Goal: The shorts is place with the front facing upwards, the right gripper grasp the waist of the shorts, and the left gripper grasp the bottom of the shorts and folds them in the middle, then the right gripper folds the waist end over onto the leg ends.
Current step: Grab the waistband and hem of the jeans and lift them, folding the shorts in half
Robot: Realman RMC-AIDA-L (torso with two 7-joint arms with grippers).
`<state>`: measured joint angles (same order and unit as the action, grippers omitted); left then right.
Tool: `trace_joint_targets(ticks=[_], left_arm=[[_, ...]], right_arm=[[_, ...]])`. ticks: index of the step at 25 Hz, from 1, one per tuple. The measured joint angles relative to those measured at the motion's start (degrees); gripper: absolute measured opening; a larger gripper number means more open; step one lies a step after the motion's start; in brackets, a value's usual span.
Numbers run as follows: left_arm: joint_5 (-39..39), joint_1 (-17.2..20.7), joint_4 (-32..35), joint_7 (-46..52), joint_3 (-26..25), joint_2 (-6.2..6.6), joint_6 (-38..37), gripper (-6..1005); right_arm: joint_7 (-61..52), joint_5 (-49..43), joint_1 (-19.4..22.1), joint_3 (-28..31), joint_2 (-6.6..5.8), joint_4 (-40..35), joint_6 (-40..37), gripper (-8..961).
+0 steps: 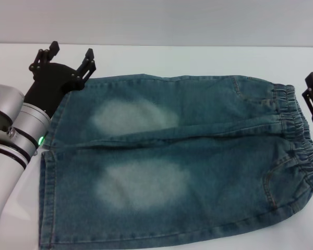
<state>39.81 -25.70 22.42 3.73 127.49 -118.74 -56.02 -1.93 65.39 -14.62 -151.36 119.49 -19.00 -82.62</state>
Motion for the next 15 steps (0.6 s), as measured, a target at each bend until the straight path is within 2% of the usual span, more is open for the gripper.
trace_joint_targets(ticks=[11,15], left_arm=[[-0.4,-0.7,-1.1,-0.1,0.3,0.01,1.0,825],[-0.6,-2.2,0.8,0.2,0.0,0.68,6.5,824]], right_arm=[[0.0,-0.1,-0.4,-0.1,-0.20,-0.8,-0.6,739],[0.0,-0.1,-1.9,0.8,-1.15,-3.2,3.3,738]])
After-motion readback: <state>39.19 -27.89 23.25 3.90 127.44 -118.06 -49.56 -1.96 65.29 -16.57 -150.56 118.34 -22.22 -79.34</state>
